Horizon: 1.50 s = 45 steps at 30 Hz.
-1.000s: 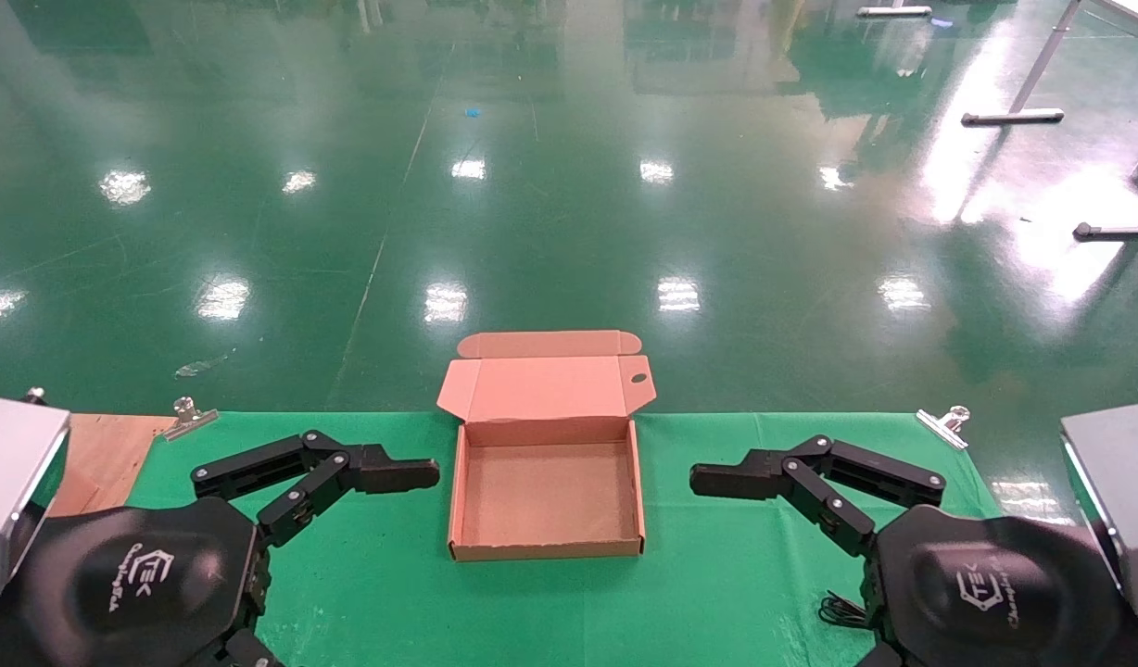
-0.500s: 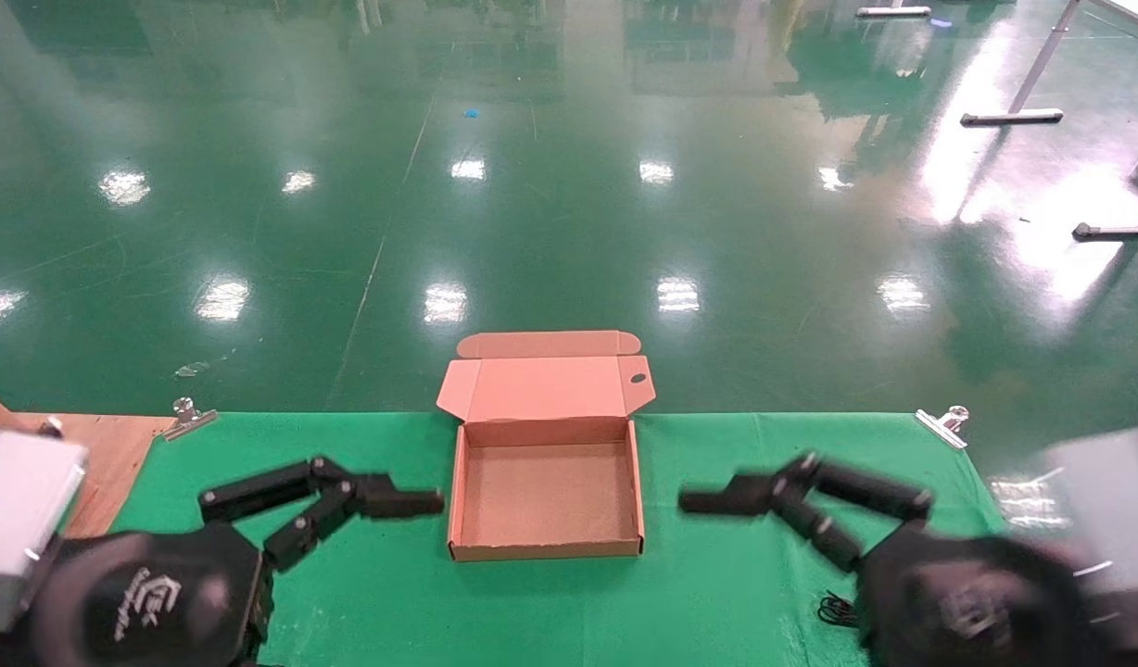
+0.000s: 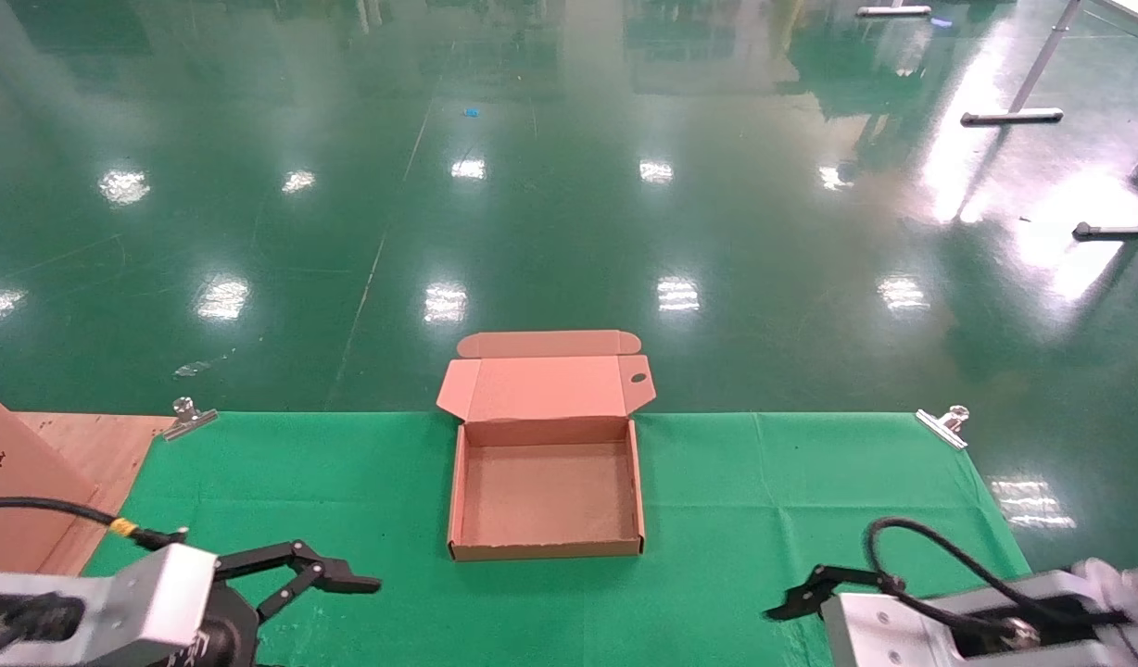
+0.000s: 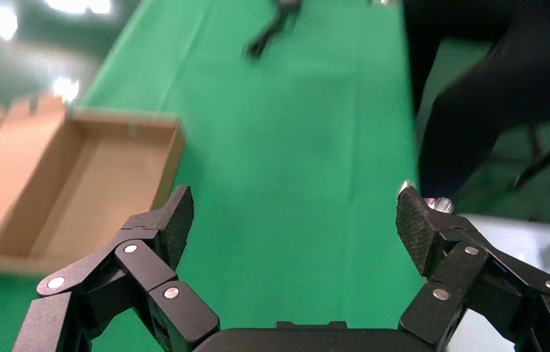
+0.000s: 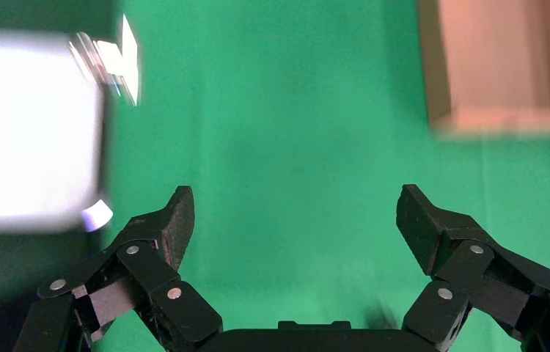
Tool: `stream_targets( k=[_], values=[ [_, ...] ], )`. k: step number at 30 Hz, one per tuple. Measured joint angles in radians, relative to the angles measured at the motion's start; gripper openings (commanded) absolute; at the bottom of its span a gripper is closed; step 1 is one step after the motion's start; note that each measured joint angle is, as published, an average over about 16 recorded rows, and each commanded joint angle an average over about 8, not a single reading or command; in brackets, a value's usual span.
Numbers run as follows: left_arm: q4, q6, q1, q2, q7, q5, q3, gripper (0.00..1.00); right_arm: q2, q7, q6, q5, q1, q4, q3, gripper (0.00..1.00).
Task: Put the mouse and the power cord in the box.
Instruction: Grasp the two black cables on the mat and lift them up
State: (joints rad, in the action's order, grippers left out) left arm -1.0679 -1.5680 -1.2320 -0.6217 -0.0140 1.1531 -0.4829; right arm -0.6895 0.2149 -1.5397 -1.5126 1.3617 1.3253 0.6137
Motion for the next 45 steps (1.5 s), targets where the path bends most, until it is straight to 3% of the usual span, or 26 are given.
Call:
stream_targets(
  k=[8, 19, 27, 40, 41, 42, 43, 45],
  values=[
    [0.154, 0.017, -0.117, -0.073, -0.136, 0.263, -0.134, 1.0, -0.051, -0.028, 0.037, -0.264, 0.06, -0.066, 0.113, 1.0],
    [0.42, 0.135, -0.223, -0.2, -0.322, 0.551, -0.267, 1.0, -0.148, -0.18, 0.197, -0.421, 0.06, -0.306, 0.168, 1.0],
    [0.618, 0.26, -0.246, -0.271, -0.432, 0.623, -0.29, 1.0, -0.242, -0.314, 0.319, -0.47, 0.076, -0.543, 0.187, 1.0],
    [0.848, 0.351, -0.273, -0.337, -0.575, 0.616, -0.279, 1.0, -0.352, -0.524, 0.44, -0.451, 0.127, -0.921, 0.175, 1.0],
    [0.861, 0.354, -0.276, -0.34, -0.584, 0.616, -0.279, 0.99, -0.357, -0.54, 0.445, -0.445, 0.131, -0.945, 0.172, 1.0],
    [0.872, 0.356, -0.278, -0.344, -0.592, 0.615, -0.278, 0.91, -0.361, -0.554, 0.449, -0.44, 0.135, -0.967, 0.169, 1.0],
    [0.884, 0.359, -0.281, -0.347, -0.599, 0.615, -0.278, 0.78, -0.364, -0.569, 0.453, -0.434, 0.139, -0.987, 0.166, 0.94],
    [0.904, 0.363, -0.286, -0.353, -0.614, 0.615, -0.278, 0.53, -0.37, -0.597, 0.46, -0.424, 0.147, -1.025, 0.159, 0.71]
  ],
)
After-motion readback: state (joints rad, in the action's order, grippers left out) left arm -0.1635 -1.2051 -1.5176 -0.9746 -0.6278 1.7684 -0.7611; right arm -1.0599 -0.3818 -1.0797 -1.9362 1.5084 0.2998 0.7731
